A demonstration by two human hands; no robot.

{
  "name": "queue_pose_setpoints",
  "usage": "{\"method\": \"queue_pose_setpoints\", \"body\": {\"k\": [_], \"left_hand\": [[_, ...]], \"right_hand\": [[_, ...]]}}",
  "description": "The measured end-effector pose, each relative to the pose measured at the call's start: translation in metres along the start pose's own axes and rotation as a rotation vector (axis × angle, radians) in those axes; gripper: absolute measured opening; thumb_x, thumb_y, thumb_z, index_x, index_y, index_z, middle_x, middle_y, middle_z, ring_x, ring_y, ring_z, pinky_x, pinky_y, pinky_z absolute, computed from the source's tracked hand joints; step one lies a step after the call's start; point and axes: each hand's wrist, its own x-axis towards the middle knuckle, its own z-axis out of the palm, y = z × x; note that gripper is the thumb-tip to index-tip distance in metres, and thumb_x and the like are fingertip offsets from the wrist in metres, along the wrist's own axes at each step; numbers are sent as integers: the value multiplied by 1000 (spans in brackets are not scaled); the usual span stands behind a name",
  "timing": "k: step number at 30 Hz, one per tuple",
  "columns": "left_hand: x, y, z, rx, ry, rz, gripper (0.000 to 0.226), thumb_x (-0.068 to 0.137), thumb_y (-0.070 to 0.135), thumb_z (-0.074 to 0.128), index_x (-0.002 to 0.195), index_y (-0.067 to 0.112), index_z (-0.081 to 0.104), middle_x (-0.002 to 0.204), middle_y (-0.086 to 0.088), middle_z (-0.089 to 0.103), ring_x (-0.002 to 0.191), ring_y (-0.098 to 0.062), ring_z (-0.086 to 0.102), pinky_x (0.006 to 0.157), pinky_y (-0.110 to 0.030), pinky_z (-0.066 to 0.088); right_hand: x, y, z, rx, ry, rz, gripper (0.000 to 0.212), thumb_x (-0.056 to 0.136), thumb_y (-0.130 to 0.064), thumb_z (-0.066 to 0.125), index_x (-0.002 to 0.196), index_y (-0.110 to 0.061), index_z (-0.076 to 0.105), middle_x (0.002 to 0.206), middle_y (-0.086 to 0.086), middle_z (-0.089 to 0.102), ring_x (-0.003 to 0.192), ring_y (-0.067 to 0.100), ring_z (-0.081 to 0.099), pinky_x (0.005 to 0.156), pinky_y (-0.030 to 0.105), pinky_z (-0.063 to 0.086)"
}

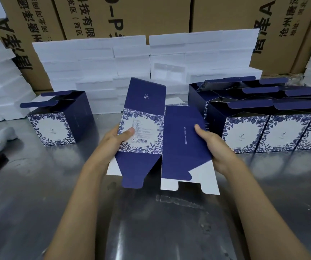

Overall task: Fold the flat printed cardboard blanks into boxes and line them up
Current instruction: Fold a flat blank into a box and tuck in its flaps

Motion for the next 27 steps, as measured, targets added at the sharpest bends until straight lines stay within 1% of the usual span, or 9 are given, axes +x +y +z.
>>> {"method": "queue_pose_setpoints", "body": {"k": [4,9,12,15,18,20,22,25,27], "left_hand": [[1,1,6,-19,116,-58,26,98,48,56,105,28,71,100,3,77,88,-17,75,62,-22,55],[2,-4,5,-36,210,44,26,103,41,51,97,28,73,92,4,79,78,-14,76,52,-21,54],[3,-5,9,-31,235,52,28,100,43,55,88,30,77,89,3,79,74,-14,76,50,-20,52],[4,-8,11,37,245,56,30,100,47,53,97,27,75,93,4,79,80,-15,76,61,-26,56],[3,-11,12,95,309,102,33,103,48,48,99,27,74,95,6,78,88,-15,75,81,-36,58],[3,-11,11,4,385,84,33,104,46,46,99,26,72,99,4,78,94,-19,74,89,-40,57],[3,-10,9,-130,458,24,32,103,45,47,104,24,71,104,-1,76,94,-21,73,90,-41,55],[1,-14,6,-131,604,-54,37,103,40,46,127,18,61,107,3,69,105,-23,64,93,-36,49],[-6,-21,4,-29,677,-21,43,104,34,43,143,18,44,115,9,59,122,-22,53,95,-31,40]], "right_hand": [[-1,-2,-5,-23,31,-58,27,101,-38,60,109,-18,76,109,7,78,94,24,77,64,32,61],[-5,-5,6,-9,-2,-10,32,95,-50,64,94,-25,83,104,5,79,94,23,77,66,31,62],[-3,-4,7,-29,76,-126,28,102,-41,59,99,-22,80,105,4,79,88,19,77,62,28,60],[-4,-5,7,-90,100,-167,25,103,-37,57,108,-22,76,108,3,78,92,18,77,67,30,61],[-6,-8,7,-51,72,-116,36,96,-52,63,111,-23,77,110,3,78,98,22,76,82,37,60],[-8,-10,7,62,-14,-78,49,92,-63,61,120,-25,75,118,3,75,108,24,73,91,38,57],[-12,-10,8,148,-106,-94,53,95,-65,53,126,-26,73,126,1,72,112,18,70,86,30,57],[-23,-7,26,239,-212,-75,52,101,-55,47,135,-21,66,135,3,67,116,16,64,91,29,51],[-27,3,45,156,-291,-68,31,107,-29,42,116,-26,72,102,-13,77,91,2,71,77,23,53]]}}
